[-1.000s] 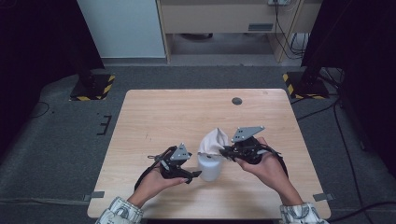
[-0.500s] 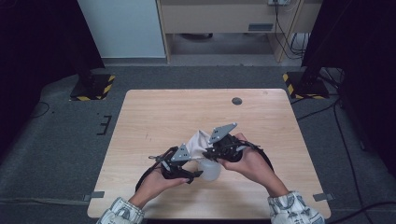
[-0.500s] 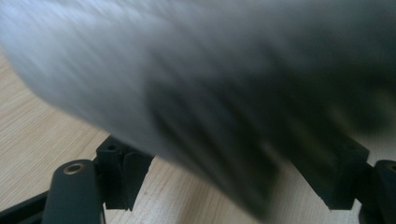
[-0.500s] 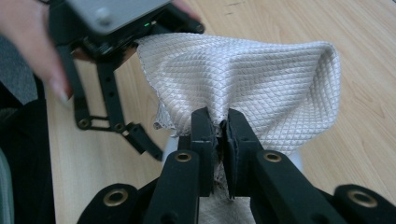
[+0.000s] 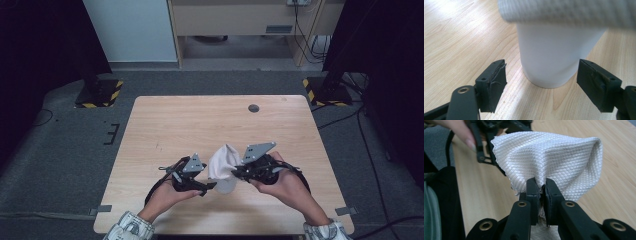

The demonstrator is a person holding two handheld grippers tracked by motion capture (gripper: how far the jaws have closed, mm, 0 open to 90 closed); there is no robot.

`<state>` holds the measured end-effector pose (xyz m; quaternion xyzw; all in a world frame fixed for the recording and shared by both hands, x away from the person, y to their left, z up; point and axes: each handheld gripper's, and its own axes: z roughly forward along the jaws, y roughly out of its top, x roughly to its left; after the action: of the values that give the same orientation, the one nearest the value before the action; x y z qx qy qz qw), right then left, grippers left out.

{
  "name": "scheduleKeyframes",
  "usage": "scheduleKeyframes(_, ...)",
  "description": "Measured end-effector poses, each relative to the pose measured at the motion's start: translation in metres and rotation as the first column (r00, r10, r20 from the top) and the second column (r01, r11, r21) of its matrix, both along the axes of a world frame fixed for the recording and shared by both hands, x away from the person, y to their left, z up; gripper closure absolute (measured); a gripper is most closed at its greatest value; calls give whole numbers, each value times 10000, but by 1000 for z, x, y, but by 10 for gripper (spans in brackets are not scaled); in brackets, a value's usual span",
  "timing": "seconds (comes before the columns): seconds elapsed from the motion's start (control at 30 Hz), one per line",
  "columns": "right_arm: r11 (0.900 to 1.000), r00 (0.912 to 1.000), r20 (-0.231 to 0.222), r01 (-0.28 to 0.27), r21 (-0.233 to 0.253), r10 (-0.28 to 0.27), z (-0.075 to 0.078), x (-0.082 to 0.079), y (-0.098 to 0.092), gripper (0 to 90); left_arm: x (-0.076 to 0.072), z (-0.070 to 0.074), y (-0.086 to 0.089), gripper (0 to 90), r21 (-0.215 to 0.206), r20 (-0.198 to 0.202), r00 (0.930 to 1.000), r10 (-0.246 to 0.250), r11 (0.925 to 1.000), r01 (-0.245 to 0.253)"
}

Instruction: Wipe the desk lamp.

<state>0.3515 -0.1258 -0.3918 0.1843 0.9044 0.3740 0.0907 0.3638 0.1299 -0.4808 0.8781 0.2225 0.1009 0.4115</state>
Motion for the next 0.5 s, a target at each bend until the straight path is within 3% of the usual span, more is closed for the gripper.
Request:
scheduleKeyframes(0.27,9979,9977,-205,647,-61,-649,-3,26,-10,838,-1,1,0,246,-74,6,10000,-53,10000,53)
scheduleKeyframes(0.5,9990,9992,-199,346,-287,-352,-4,38,10,837,-1,0,-1,246,-28,-42,10000,-76,10000,75)
